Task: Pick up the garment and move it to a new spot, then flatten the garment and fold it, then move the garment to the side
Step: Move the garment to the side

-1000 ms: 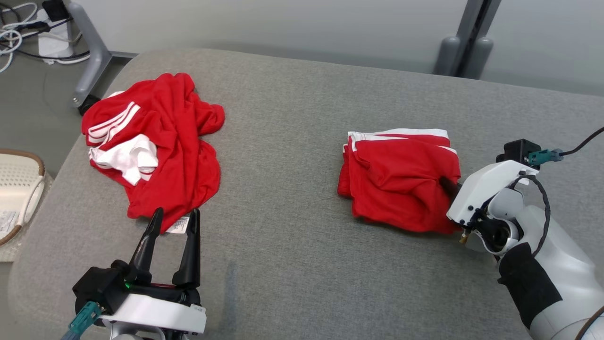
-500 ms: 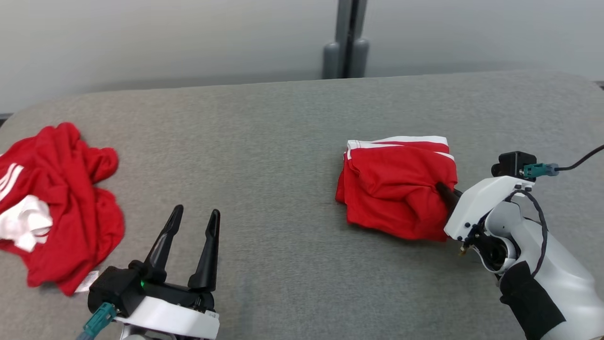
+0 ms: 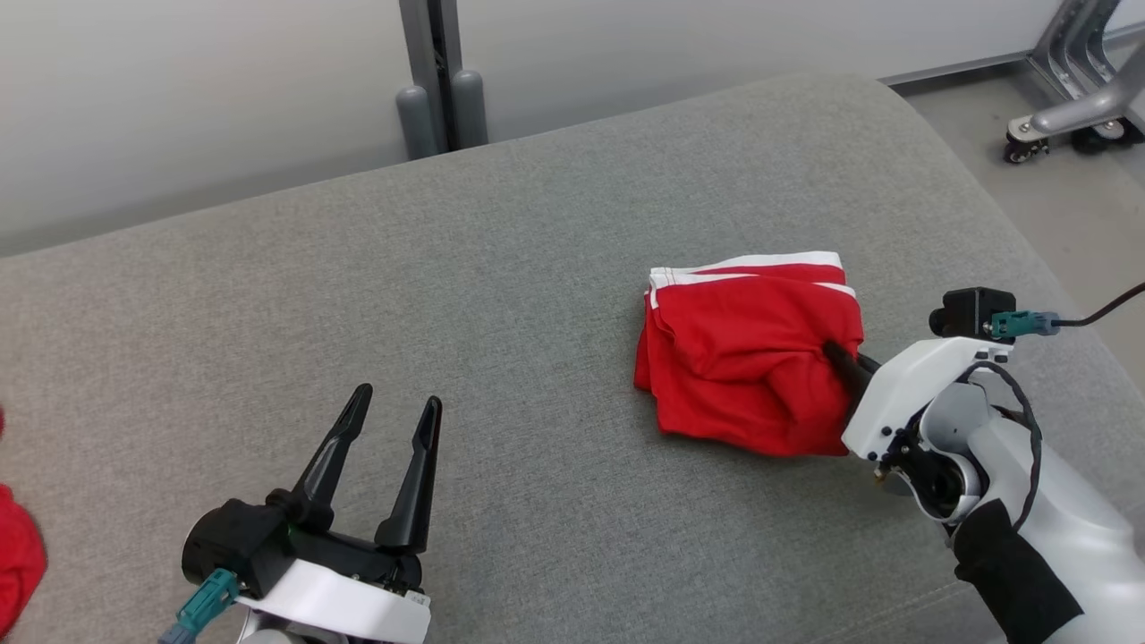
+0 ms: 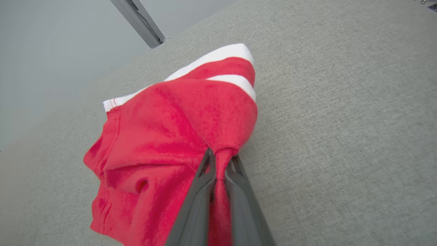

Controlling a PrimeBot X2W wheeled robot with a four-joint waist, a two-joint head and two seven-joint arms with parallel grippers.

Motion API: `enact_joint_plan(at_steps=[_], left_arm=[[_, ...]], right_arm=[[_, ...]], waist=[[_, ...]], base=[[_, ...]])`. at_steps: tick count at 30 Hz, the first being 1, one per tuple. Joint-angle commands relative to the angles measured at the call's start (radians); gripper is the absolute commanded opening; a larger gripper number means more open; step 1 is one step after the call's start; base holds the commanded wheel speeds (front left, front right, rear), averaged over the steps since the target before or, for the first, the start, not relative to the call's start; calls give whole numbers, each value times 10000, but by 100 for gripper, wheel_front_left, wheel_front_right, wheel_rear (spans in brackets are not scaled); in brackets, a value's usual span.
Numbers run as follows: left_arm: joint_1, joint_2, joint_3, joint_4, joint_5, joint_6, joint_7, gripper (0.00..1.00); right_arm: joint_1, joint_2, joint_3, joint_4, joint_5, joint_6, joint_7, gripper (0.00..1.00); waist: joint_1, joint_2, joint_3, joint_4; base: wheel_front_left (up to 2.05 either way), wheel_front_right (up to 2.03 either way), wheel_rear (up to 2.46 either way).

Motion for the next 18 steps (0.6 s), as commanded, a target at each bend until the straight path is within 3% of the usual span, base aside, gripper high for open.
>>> enact_joint_plan(at_steps=[1,9,18], left_arm=[[-128,137,14,-27,24,-18,0,100],[-464,599,-259,-110,-67,-18,0,100],[-763,1089,-282,-241,-259,-18,-1,100]], right_arm=[[-181,-122,111,-72,36,2,-139,0],[-1332,-839,514,207,-307,2,-440,0],[-2868,-1822,560,1558,-958,2,-589,0]], waist=[[0,0,210,-257],[0,0,1015,-56],[0,0,1816,448]], base=[[0,0,0],[0,0,0],[0,0,0]])
